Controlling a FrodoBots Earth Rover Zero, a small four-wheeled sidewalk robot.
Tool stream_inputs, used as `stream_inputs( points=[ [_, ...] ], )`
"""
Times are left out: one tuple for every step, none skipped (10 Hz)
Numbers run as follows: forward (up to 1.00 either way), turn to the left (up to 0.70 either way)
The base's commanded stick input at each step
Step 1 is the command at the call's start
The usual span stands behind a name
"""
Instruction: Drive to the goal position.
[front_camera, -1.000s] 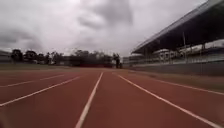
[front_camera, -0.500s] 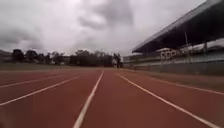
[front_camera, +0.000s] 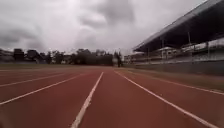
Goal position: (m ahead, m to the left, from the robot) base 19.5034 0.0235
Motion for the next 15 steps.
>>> stream_inputs(
  points=[
    [0.70,0.00],
    [0.70,0.00],
    [0.70,0.00],
    [0.70,0.00],
    [0.70,0.00],
    [0.70,0.00],
    [0.70,0.00],
    [0.70,0.00],
    [0.70,0.00],
    [0.70,0.00],
    [0.70,0.00],
    [0.70,0.00],
    [0.70,0.00],
    [0.70,0.00],
    [0.70,0.00]
  ],
)
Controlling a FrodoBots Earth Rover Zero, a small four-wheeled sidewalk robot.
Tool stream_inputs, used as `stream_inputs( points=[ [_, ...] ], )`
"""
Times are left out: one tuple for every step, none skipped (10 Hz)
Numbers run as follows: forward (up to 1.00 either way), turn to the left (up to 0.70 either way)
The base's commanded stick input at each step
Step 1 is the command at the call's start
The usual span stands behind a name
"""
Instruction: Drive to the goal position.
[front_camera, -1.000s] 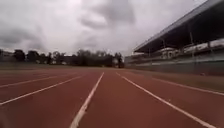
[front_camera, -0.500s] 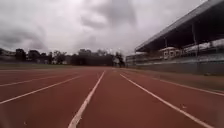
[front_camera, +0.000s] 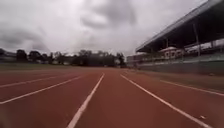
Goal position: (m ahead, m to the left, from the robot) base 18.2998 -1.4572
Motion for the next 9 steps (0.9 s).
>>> stream_inputs(
  points=[
    [0.70,0.00],
    [0.70,0.00],
    [0.70,0.00],
    [0.70,0.00],
    [0.70,0.00],
    [0.70,0.00],
    [0.70,0.00],
    [0.70,0.00],
    [0.70,0.00]
  ],
)
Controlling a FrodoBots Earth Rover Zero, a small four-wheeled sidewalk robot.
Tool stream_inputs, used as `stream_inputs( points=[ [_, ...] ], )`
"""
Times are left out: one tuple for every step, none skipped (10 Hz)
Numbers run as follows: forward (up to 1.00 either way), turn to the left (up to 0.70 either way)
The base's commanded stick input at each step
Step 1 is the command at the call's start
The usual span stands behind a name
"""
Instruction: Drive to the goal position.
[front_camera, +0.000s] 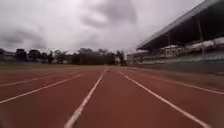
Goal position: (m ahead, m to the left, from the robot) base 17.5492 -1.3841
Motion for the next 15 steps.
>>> stream_inputs(
  points=[
    [0.70,0.00],
    [0.70,0.00],
    [0.70,0.00],
    [0.70,-0.18],
    [0.70,-0.34],
    [0.70,-0.35],
    [0.70,0.00],
    [0.70,0.00],
    [0.70,0.00],
    [0.70,0.00],
    [0.70,0.00],
    [0.70,0.00],
    [0.70,-0.15],
    [0.70,-0.34],
    [0.70,-0.35]
  ],
)
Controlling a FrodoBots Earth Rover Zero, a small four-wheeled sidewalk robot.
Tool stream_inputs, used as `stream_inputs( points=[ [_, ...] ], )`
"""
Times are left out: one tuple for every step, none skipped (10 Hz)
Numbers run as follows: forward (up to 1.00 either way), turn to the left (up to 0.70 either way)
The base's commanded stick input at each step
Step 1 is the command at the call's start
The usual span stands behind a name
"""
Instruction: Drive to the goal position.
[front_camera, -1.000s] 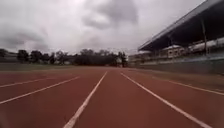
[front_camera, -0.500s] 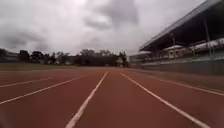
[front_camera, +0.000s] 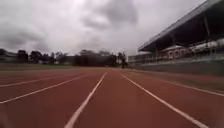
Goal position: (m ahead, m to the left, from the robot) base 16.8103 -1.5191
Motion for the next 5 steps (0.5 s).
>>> stream_inputs(
  points=[
    [0.70,-0.35],
    [0.70,-0.17],
    [0.70,0.00],
    [0.70,0.00],
    [0.70,0.00]
  ],
)
